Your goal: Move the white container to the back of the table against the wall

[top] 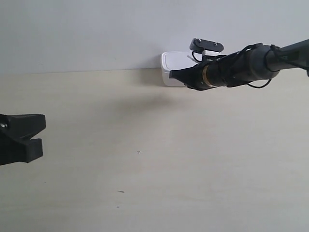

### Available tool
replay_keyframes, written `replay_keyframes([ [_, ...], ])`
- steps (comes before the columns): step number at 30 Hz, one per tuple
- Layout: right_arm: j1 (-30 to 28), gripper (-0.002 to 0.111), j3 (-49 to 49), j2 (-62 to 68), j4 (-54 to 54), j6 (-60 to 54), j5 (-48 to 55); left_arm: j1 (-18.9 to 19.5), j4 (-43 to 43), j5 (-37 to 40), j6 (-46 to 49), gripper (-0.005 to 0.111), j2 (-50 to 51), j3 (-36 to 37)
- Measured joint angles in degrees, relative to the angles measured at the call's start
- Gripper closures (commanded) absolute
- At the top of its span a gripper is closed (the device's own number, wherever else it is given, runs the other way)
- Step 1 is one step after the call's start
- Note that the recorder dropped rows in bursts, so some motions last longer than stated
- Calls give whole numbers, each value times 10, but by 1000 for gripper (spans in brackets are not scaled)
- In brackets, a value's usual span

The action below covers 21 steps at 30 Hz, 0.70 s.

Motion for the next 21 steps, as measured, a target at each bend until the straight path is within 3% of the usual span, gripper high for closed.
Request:
replay_keyframes([
  [6, 15, 108, 82, -81, 0, -30, 16, -25, 0, 6, -25, 107, -96, 31],
  [12, 45, 108, 155, -185, 0, -36, 41, -26, 0, 7, -57, 107, -187, 70],
  [21, 105, 108, 272, -384, 0, -36, 93, -26, -10, 7, -75, 107, -248, 118],
])
